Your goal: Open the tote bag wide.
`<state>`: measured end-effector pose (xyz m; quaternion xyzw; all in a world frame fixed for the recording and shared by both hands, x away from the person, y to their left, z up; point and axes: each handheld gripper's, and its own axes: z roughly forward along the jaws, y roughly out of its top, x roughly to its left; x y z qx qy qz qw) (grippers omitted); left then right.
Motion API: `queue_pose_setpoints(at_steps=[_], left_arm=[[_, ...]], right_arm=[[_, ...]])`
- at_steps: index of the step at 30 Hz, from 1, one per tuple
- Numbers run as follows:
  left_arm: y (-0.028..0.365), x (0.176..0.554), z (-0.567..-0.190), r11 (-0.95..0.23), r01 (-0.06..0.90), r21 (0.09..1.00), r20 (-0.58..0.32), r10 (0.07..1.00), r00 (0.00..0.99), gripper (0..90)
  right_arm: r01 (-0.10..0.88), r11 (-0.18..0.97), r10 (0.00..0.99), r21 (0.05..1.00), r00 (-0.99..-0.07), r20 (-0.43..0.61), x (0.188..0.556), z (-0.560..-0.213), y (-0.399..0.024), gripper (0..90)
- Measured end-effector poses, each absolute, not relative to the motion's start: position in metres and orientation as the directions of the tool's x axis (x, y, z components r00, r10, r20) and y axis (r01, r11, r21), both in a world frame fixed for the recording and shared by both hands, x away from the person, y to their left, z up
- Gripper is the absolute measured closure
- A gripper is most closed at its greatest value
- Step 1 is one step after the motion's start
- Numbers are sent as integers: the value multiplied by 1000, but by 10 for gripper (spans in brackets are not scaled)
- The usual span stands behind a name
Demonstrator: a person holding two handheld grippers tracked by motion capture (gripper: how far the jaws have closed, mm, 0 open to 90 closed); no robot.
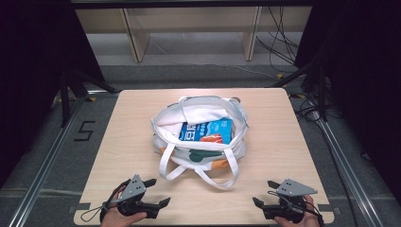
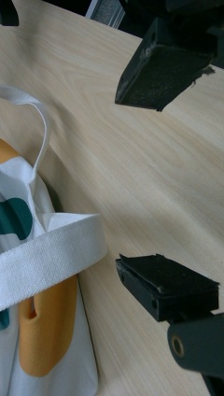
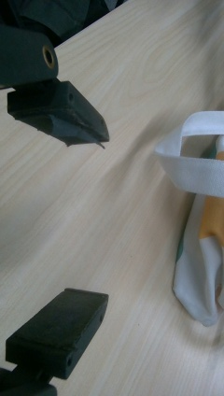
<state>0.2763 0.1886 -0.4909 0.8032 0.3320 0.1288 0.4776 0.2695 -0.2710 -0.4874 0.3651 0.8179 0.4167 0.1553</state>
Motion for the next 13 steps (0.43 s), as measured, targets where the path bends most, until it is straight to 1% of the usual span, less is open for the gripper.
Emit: queue_pose_setpoints(at_steps=[4, 5, 6, 8, 9, 11, 12, 13], left_arm=[[188, 276, -492, -317, 414, 853, -117, 657, 745, 173], [190, 278, -491, -352, 392, 850, -81, 648, 757, 173], [190, 278, -492, -337, 396, 854, -94, 649, 755, 173], [191, 279, -492, -352, 414, 839, -88, 664, 742, 173], [190, 279, -493, -325, 422, 846, -113, 665, 738, 172], [192, 280, -493, -332, 427, 841, -106, 674, 731, 172], [191, 280, -494, -314, 436, 843, -124, 677, 726, 172], [192, 281, -494, -318, 436, 842, -120, 677, 726, 171]], right_arm=[[470, 384, 732, 795, -679, 48, 270, -488, -271, 197], [463, 390, 729, 796, -683, 40, 270, -488, -271, 197], [468, 388, 738, 794, -674, 36, 270, -488, -271, 197], [459, 393, 740, 797, -672, 22, 270, -488, -272, 197], [461, 390, 741, 797, -671, 25, 270, -488, -272, 198], [464, 387, 742, 797, -670, 29, 270, -488, -272, 198], [467, 389, 741, 794, -671, 32, 270, -488, -272, 198], [477, 383, 737, 791, -674, 49, 270, -488, -271, 198]])
